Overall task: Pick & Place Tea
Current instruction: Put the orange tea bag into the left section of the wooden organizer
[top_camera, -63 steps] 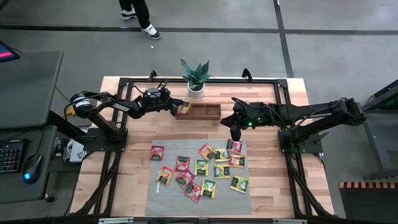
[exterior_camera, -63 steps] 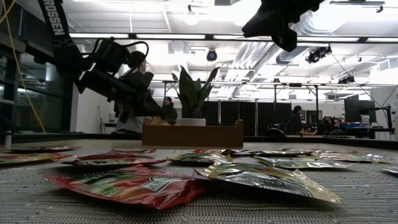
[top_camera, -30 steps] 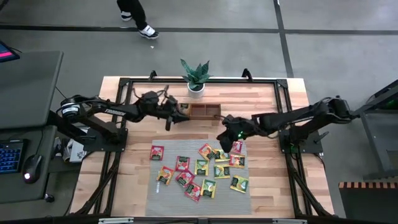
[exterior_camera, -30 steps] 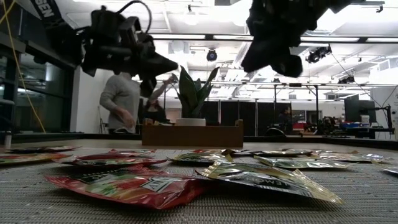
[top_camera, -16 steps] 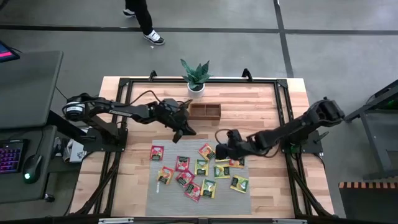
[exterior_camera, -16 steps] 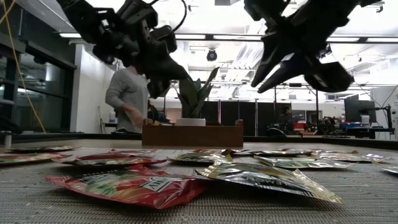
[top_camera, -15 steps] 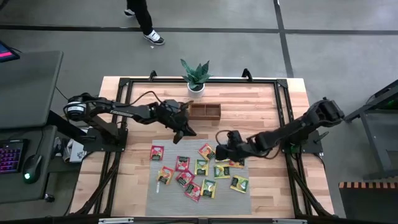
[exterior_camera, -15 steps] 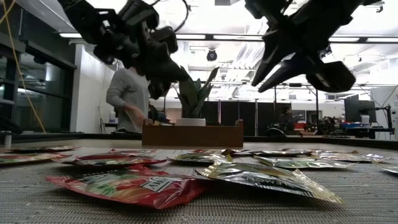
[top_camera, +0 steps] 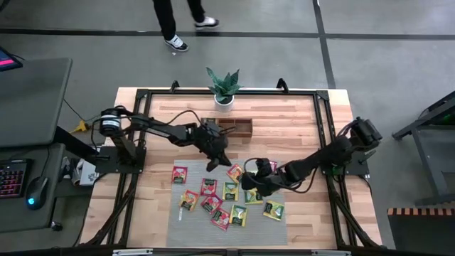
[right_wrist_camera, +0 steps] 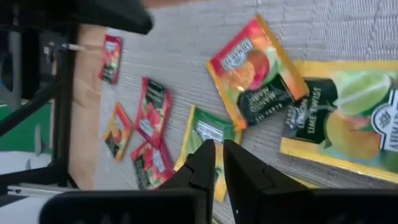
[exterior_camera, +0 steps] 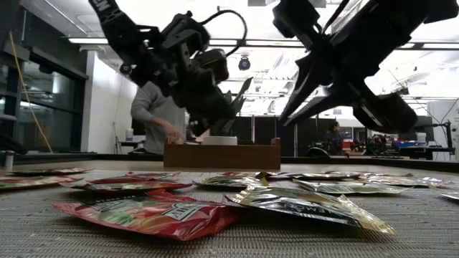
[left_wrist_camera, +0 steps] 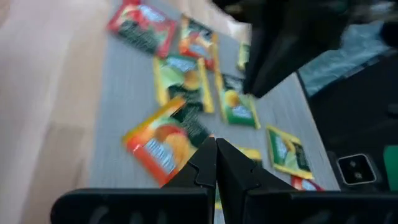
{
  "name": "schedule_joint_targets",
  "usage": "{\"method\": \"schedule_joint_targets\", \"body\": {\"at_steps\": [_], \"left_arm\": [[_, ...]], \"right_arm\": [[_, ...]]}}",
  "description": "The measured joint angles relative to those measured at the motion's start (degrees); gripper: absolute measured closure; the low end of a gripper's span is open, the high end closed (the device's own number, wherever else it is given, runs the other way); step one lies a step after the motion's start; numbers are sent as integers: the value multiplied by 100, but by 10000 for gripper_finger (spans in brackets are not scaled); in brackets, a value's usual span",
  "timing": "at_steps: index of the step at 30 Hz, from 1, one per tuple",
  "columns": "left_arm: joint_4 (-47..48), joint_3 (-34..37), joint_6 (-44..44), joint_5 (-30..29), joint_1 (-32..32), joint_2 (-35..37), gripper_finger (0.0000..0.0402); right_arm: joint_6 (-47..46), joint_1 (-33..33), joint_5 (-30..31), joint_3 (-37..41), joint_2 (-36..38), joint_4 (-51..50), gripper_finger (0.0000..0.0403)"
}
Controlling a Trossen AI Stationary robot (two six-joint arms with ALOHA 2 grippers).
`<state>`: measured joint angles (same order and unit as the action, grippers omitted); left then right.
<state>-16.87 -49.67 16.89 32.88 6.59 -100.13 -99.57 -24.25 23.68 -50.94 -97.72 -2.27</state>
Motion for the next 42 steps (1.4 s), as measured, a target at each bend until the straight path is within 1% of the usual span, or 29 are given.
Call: {"method": "schedule_joint_targets", "body": {"at_steps": [3,8,11,15,17,21,25,33,36,38,42], "left_arm": [[91,-210,-18,114,-150,-266,401],[268,-499,61,73,-265,-708,401],[540,-586,133,-36,-256,-916,401],[486,-604,137,-288,-249,-1075,401],[622,-585,140,-341,-249,-1098,401],[601,-599,109,-526,-249,-1186,401],[590,-614,93,-611,-251,-1238,401],[604,-607,194,-873,-254,-1242,401],[603,-603,201,-889,-254,-1244,401],[607,-603,201,-887,-254,-1245,401],[617,-602,196,-895,-254,-1249,401]], "right_arm": [[-93,3,-33,2,-45,-7,386],[-208,-2,-198,11,-54,-64,387],[-306,-7,-348,11,-54,-161,376],[-373,-15,-447,11,-54,-174,349],[-376,-15,-439,11,-54,-195,333],[-418,70,-455,11,-54,-266,304],[-416,209,-456,11,-54,-282,285],[-414,473,-525,11,-72,-512,279],[-491,563,-729,11,-210,-586,278],[-537,616,-902,11,-396,-509,278],[-542,664,-986,-15,-709,-2,279]]}}
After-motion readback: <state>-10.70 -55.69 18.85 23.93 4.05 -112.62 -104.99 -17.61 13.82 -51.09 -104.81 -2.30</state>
